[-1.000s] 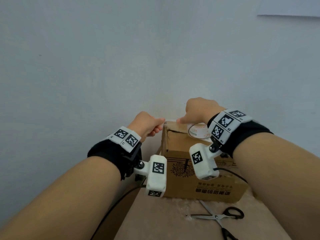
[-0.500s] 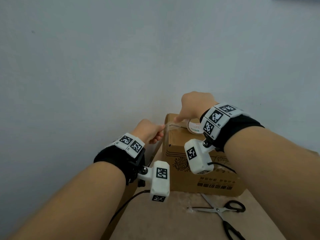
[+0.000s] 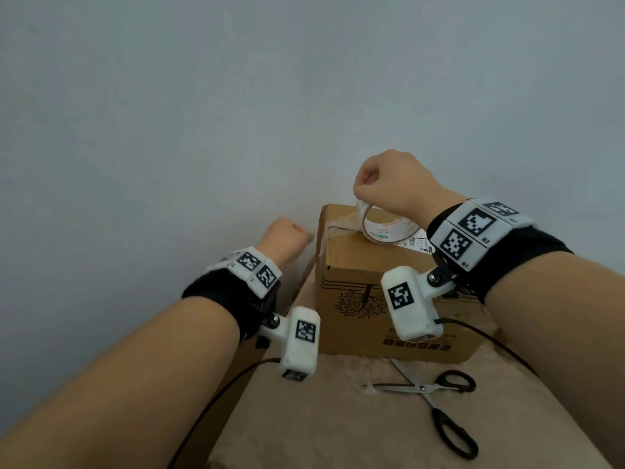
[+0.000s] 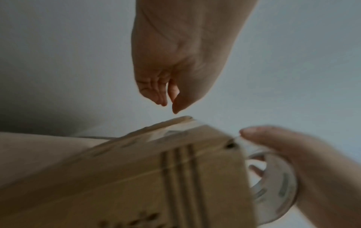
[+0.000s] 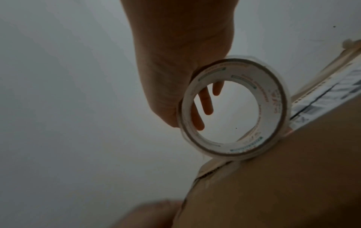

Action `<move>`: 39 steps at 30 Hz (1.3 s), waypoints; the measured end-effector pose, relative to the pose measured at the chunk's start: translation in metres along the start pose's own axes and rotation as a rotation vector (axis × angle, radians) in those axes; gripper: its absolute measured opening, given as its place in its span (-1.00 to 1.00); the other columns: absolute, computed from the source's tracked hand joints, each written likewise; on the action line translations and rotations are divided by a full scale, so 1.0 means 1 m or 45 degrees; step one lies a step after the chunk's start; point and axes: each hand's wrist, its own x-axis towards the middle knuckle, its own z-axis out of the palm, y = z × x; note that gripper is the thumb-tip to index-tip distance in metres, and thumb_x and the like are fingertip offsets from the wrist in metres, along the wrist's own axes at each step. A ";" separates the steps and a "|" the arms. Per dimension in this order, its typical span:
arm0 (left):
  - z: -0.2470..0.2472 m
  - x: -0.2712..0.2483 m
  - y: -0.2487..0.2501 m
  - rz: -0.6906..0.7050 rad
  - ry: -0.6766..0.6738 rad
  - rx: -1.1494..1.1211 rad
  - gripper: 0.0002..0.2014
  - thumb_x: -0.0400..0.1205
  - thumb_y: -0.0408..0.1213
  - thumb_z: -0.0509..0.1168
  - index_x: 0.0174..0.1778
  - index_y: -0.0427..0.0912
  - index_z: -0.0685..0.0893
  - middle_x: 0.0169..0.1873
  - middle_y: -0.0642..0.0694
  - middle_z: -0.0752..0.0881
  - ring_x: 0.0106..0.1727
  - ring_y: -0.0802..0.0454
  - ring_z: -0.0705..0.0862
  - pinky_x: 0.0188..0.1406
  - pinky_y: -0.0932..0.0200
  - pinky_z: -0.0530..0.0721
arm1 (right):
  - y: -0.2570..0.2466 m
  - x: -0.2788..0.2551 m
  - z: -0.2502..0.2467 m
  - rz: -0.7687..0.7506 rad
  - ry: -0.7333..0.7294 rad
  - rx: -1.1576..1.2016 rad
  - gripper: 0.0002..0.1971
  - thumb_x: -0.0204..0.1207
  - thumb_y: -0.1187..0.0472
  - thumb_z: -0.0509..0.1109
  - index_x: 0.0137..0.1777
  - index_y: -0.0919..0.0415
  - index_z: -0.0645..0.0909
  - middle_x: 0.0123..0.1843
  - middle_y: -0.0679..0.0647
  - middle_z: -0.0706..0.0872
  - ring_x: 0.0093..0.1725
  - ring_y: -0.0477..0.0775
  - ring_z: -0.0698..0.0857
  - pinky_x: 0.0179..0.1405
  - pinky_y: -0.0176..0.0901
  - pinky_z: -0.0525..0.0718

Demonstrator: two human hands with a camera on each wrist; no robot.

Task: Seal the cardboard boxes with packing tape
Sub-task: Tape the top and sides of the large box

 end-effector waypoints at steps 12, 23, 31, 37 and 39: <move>0.006 -0.007 0.033 -0.001 -0.263 0.081 -0.56 0.73 -0.05 0.17 0.11 -0.44 0.64 -0.08 -0.32 0.73 -0.06 -0.22 0.75 0.09 -0.10 0.75 | 0.024 -0.023 0.008 0.065 0.239 0.425 -0.77 0.48 0.03 0.44 0.07 0.10 0.66 -0.05 -0.05 0.65 -0.12 -0.11 0.60 -0.27 -0.35 0.46; 0.013 -0.015 0.051 0.241 -0.324 0.330 -0.53 0.82 -0.19 -0.13 0.63 -0.29 0.16 0.63 -0.20 0.22 0.63 -0.09 0.18 0.47 0.25 0.13 | 0.031 -0.026 0.013 0.322 0.146 0.633 -0.57 0.46 -0.18 0.43 0.12 0.14 0.53 -0.12 -0.06 0.58 -0.19 -0.09 0.55 -0.31 -0.25 0.45; 0.023 -0.001 0.046 0.178 -0.437 0.538 -0.53 0.82 -0.18 -0.17 0.63 -0.29 0.18 0.61 -0.26 0.19 0.65 -0.14 0.12 0.57 0.13 0.06 | 0.013 -0.004 0.004 0.154 0.075 0.071 -0.53 0.34 -0.16 0.43 0.13 0.12 0.53 -0.01 0.07 0.65 -0.01 0.14 0.64 -0.13 -0.04 0.62; 0.028 -0.001 0.047 0.263 -0.405 0.925 -0.45 0.81 -0.09 -0.26 0.67 -0.31 -0.11 0.68 -0.20 -0.11 0.69 -0.07 -0.13 0.63 0.05 -0.12 | 0.047 -0.016 -0.019 0.276 -0.054 -0.379 -0.38 0.34 -0.18 0.48 0.38 0.04 0.54 0.29 0.14 0.59 0.30 0.23 0.54 0.20 0.14 0.63; 0.029 0.001 0.047 0.275 -0.407 1.025 -0.44 0.80 -0.05 -0.26 0.68 -0.25 -0.12 0.68 -0.15 -0.12 0.69 -0.08 -0.12 0.65 -0.13 -0.09 | 0.053 -0.020 -0.019 0.251 -0.094 -0.337 -0.30 0.39 -0.25 0.46 0.50 -0.02 0.46 0.41 0.18 0.46 0.41 0.27 0.45 0.33 0.15 0.53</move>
